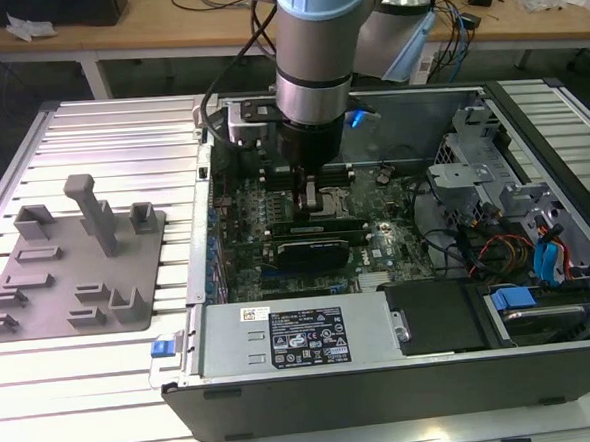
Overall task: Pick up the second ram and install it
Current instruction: 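Press down the second ram until it locks into place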
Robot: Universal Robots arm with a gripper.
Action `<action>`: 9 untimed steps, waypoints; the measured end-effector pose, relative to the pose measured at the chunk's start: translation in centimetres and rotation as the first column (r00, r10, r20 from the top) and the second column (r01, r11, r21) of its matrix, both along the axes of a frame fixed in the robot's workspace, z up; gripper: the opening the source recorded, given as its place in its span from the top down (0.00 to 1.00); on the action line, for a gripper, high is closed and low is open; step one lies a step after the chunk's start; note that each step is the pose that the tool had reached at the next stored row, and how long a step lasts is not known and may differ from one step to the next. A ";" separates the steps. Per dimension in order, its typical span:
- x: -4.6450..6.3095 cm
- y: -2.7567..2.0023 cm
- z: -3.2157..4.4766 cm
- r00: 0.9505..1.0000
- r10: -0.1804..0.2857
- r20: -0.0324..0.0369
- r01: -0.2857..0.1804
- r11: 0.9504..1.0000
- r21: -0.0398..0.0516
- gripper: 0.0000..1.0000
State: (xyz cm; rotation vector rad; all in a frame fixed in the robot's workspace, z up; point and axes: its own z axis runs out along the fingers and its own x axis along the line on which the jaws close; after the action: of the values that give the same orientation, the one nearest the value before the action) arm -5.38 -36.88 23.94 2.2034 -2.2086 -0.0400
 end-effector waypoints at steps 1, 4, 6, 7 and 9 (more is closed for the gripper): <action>0.0 0.00 -0.01 1.000 0.000 0.000 0.000 1.000 0.000 0.92; 0.0 0.00 -0.29 1.000 0.000 0.000 0.000 1.000 0.000 0.92; 0.0 0.00 -0.47 1.000 0.000 0.000 0.000 1.000 0.000 0.92; 0.0 0.00 -0.49 1.000 0.000 0.000 0.000 1.000 0.000 0.92; 0.0 0.00 -0.62 1.000 0.000 0.000 0.000 1.000 0.000 0.92</action>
State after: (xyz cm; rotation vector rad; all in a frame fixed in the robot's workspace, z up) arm -5.42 -36.88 23.32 2.2033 -2.2084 -0.0399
